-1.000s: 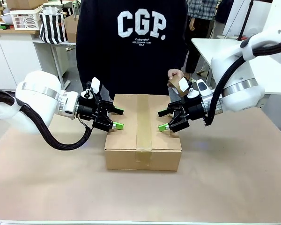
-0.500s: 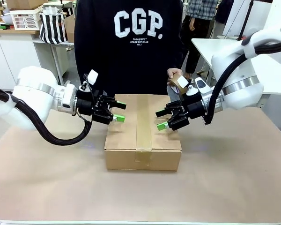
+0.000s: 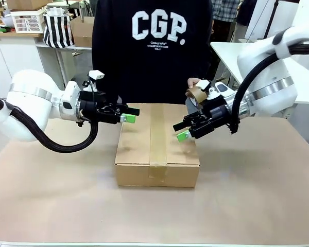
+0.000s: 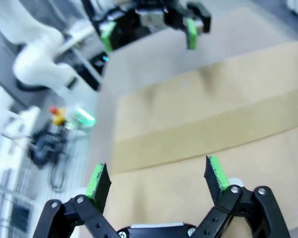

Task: Pack the gift set into the box.
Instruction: Press and hold the closed box until the human finishes sealing it.

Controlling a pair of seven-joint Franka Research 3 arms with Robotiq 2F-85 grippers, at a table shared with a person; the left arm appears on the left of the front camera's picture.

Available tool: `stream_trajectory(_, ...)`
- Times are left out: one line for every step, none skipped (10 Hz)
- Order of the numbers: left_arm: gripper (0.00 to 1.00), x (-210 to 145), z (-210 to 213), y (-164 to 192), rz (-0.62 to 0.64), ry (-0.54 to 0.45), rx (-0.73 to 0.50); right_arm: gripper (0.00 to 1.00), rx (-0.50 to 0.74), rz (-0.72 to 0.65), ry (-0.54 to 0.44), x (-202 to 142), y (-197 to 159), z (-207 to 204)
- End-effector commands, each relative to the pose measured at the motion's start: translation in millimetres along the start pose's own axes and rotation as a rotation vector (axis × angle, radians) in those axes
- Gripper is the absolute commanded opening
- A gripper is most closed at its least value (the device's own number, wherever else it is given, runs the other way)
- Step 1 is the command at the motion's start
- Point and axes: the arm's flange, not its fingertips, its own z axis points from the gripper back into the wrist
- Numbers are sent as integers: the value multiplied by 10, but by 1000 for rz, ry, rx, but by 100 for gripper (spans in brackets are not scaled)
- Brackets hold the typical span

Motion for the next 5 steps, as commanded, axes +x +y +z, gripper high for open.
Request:
stream_trajectory(100, 220, 141, -145, 304, -90, 16, 100, 74, -216, -111, 177, 305, 437)
stream_trajectory(100, 259, 220, -264, 502, -74, 20, 100, 84, -315, -135, 174, 409, 610)
stream_trajectory(100, 263, 345, -400, 693, -67, 34, 100, 63, -397, -167, 130, 487, 815)
stream_trajectory(100, 267, 491, -520, 795, -71, 26, 100, 40, -463, -190, 58, 562, 1003)
stream_trajectory(100, 265, 672, -646, 850, -58, 60, 100, -9, -515, -146, -68, 660, 1238)
